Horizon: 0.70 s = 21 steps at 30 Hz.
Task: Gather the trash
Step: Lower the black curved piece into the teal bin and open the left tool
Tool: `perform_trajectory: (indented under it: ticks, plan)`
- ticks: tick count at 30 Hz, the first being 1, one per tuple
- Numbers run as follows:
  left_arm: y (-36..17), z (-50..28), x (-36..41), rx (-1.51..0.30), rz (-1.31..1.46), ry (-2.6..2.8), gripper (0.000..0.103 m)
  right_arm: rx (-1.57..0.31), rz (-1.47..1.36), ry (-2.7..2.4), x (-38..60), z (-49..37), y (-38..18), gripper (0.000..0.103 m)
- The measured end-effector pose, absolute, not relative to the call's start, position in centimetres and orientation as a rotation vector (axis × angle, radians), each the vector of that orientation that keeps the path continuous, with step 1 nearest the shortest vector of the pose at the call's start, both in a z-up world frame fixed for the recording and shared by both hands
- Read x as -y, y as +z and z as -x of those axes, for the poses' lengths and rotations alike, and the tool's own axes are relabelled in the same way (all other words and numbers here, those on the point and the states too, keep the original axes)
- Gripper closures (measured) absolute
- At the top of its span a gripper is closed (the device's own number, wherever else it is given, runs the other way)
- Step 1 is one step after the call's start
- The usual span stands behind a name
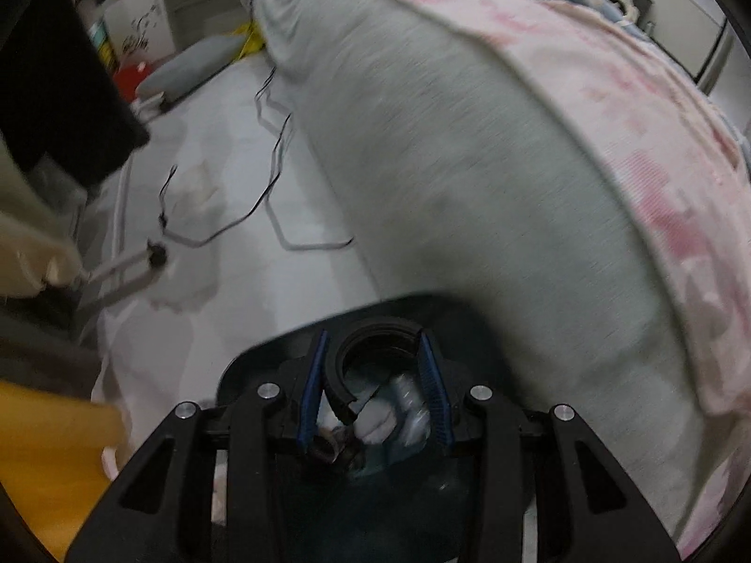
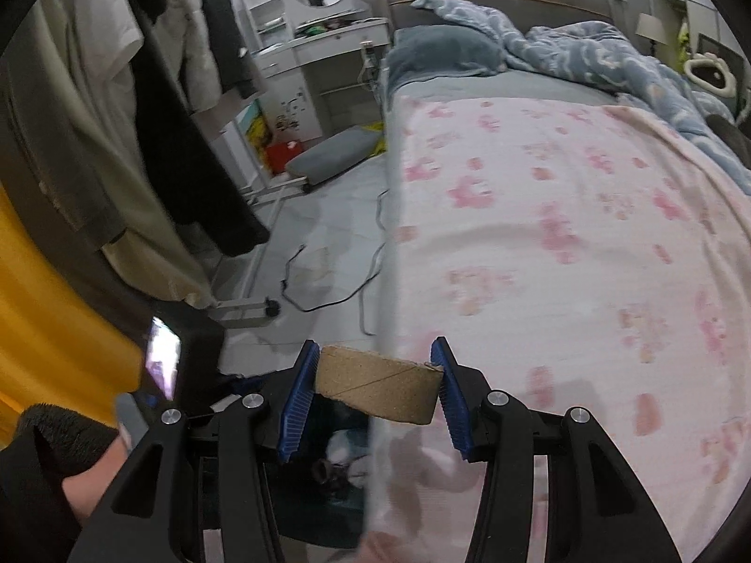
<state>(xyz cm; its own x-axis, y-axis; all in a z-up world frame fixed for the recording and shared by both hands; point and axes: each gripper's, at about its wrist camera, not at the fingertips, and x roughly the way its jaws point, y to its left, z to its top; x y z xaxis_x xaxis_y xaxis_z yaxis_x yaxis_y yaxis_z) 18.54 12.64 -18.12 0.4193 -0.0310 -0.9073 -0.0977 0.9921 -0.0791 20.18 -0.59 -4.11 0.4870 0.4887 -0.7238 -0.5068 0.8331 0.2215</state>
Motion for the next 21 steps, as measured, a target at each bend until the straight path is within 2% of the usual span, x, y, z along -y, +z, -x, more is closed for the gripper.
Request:
perform_trajectory:
  ticks: [11, 16, 21]
  plan:
    - [-22.8, -15.9, -16.1, -1.311, 0.206, 0.004, 0.059, -0.932, 0.080, 0.691, -5.8, -18.8, -6.5, 0.053]
    - [-23.9, -15.0, -17.0, -1.367, 0.221, -0.024, 0.039, -0.966, 0.110, 0.679, -7.0, -19.1, -8.0, 0.053]
    - [-23.1, -14.4, -18.4, -1.342, 0.249, -0.013, 0.032, -1.025, 0.146, 0.663, -8.3, -19.4, -10.1, 0.053]
